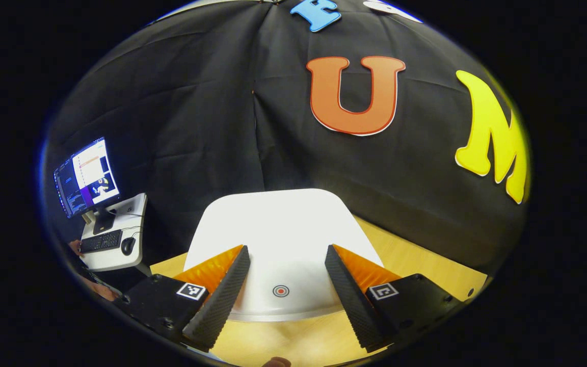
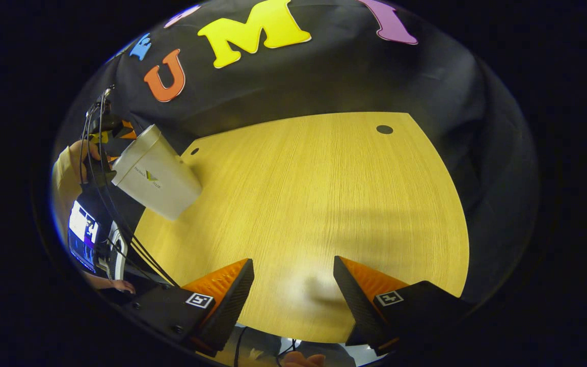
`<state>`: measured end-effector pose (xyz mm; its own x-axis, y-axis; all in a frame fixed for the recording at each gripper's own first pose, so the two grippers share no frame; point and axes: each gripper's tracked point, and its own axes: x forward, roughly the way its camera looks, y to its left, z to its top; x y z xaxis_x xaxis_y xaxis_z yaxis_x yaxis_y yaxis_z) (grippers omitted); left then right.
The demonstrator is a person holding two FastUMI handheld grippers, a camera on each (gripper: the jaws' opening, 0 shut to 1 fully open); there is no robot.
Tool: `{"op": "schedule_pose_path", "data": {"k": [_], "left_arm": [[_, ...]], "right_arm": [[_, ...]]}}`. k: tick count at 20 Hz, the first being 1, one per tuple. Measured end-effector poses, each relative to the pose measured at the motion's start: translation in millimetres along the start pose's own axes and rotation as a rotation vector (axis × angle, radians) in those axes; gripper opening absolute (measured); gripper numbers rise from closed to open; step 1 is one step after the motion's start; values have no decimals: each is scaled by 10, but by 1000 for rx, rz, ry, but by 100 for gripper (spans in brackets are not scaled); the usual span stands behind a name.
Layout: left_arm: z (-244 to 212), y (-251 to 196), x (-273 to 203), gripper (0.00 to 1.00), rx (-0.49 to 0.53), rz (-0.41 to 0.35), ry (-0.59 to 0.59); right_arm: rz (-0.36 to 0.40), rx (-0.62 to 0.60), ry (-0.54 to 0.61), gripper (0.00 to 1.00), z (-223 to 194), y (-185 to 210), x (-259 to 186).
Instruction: Press the lid of the desktop garbage bin to open it, pick up the crumpled paper on the desktop and throw it into the bin, then pick up the pop can on the desktop and drop it into the bin, and finally close the garbage bin lid.
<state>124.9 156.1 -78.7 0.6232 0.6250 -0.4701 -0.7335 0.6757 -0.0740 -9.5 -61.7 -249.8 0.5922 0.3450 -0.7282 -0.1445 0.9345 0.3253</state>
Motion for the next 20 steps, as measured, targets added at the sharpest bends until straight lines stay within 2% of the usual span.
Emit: {"op": "schedule_pose_path", "data": {"k": [2,3,4,11,16,20], "left_arm": [[23,-3,5,100,13,14,-22],[34,0,12,100,30,18,-36],[43,-13,-7,99,23,18,-43],[137,-54,-89,98,46,-34,-54],[334,-68,-414,98,79,-125,-112],[334,113,-654,99,132,-240,-160]], "right_arm": [[1,2,-3,98,-25,9,26],[4,3,-2,94,-33,35,29],[7,2,1,97,-40,65,33],[-3,-19,-74,97,207,301,-127],[-31,-43,-159,97,519,511,-277],[-72,-70,-261,97,758,642,-462]]}}
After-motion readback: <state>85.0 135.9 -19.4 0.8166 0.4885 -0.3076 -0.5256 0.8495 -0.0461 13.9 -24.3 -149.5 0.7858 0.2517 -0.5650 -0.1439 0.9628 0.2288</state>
